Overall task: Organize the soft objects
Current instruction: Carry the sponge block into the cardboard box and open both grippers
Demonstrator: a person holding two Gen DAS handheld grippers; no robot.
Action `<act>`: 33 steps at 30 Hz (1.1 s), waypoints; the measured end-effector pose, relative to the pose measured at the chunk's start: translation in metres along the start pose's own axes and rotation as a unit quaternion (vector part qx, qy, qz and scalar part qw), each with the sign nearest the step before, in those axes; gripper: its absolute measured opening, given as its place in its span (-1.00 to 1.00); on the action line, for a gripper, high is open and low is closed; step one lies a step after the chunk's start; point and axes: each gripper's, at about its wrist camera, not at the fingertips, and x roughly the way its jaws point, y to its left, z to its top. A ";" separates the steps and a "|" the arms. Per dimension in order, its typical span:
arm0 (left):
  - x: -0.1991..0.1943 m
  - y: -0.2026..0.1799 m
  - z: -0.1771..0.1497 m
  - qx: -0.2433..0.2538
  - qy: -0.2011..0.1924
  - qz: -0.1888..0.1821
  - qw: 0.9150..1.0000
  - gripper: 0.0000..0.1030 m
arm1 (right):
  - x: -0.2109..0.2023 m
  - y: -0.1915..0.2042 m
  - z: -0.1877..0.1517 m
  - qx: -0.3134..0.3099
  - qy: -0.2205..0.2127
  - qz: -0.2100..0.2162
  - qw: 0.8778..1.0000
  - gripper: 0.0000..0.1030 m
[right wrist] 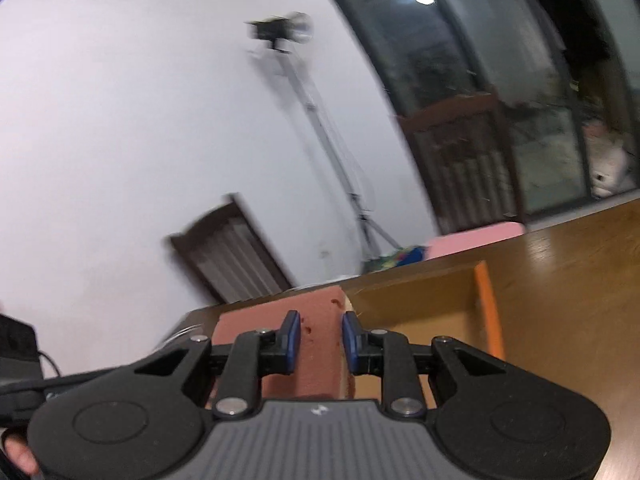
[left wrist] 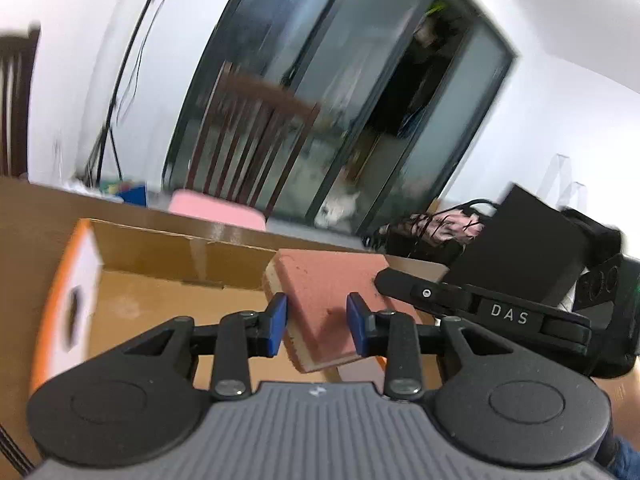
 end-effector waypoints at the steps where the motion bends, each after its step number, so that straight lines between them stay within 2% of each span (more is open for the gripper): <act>1: 0.026 0.005 0.012 0.001 0.012 -0.001 1.000 -0.37 | 0.019 -0.009 0.013 -0.003 0.009 -0.015 1.000 -0.57; 5: 0.112 0.036 0.031 -0.066 0.064 0.013 0.996 -0.39 | 0.092 -0.047 0.040 0.008 0.048 -0.081 0.996 -0.57; 7: 0.139 0.046 0.029 -0.065 0.079 0.027 0.994 -0.39 | 0.123 -0.058 0.041 -0.003 0.073 -0.109 0.991 -0.57; 12: 0.181 0.064 0.019 -0.067 0.112 0.041 0.991 -0.38 | 0.170 -0.059 0.032 -0.070 0.111 -0.176 0.976 -0.58; 15: 0.192 0.064 0.011 -0.066 0.116 0.062 0.989 -0.37 | 0.181 -0.058 0.026 -0.089 0.126 -0.195 0.969 -0.58; 16: 0.194 0.063 0.010 -0.063 0.122 0.065 0.988 -0.37 | 0.185 -0.057 0.025 -0.094 0.132 -0.199 0.967 -0.69; 18: 0.190 0.064 0.012 -0.065 0.122 0.064 0.988 -0.36 | 0.186 -0.053 0.021 -0.102 0.132 -0.206 0.964 -0.64; 20: 0.183 0.060 0.018 -0.046 0.111 0.070 0.990 -0.28 | 0.184 -0.048 0.024 -0.117 0.125 -0.216 0.961 -0.62; 25: 0.135 0.037 0.033 -0.001 0.076 0.089 0.993 -0.21 | 0.157 -0.030 0.033 -0.122 0.103 -0.200 0.967 -0.59; 27: 0.107 0.026 0.037 0.022 0.053 0.101 0.993 -0.12 | 0.139 -0.022 0.036 -0.120 0.088 -0.193 0.970 -0.54; 30: 0.056 0.010 0.035 0.057 0.018 0.112 0.992 0.14 | 0.103 -0.007 0.042 -0.118 0.063 -0.177 0.975 -0.41; 32: 0.018 -0.002 0.026 0.083 -0.013 0.123 0.989 0.38 | 0.074 0.005 0.041 -0.123 0.043 -0.166 0.978 -0.22; 33: 0.000 -0.008 0.020 0.099 -0.027 0.127 0.987 0.41 | 0.060 0.011 0.040 -0.125 0.035 -0.162 0.978 -0.19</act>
